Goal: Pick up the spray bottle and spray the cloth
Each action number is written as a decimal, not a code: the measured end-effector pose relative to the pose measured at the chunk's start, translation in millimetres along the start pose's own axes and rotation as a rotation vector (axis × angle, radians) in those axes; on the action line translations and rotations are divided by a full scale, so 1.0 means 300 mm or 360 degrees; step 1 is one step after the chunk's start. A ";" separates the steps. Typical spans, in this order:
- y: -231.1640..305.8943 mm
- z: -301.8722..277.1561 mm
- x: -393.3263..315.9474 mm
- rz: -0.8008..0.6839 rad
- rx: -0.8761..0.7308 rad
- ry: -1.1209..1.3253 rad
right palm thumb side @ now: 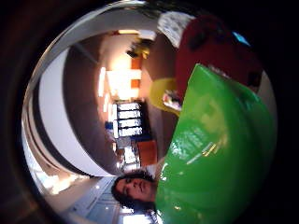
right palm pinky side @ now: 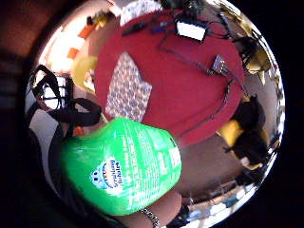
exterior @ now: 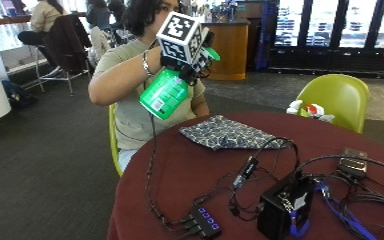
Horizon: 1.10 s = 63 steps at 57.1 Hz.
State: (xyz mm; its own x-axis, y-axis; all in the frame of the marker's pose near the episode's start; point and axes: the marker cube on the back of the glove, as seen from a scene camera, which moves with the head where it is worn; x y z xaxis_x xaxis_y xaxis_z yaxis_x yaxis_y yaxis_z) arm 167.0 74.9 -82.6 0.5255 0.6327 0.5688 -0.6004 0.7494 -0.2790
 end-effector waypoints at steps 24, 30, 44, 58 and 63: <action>-0.144 0.511 0.167 0.0559 -0.0906 0.0817; -0.158 0.600 0.243 0.0687 -0.1046 0.0876; -0.194 0.606 0.144 0.0529 -0.0924 0.0820; -0.283 0.443 -0.220 -0.0092 -0.0248 0.0295; -0.343 0.415 -0.333 -0.0365 0.0015 -0.0010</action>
State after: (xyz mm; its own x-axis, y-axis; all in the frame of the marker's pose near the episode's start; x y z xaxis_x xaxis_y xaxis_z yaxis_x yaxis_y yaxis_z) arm 101.2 -89.7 -14.6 0.6451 0.4448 0.6213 -0.4714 0.8716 -0.1345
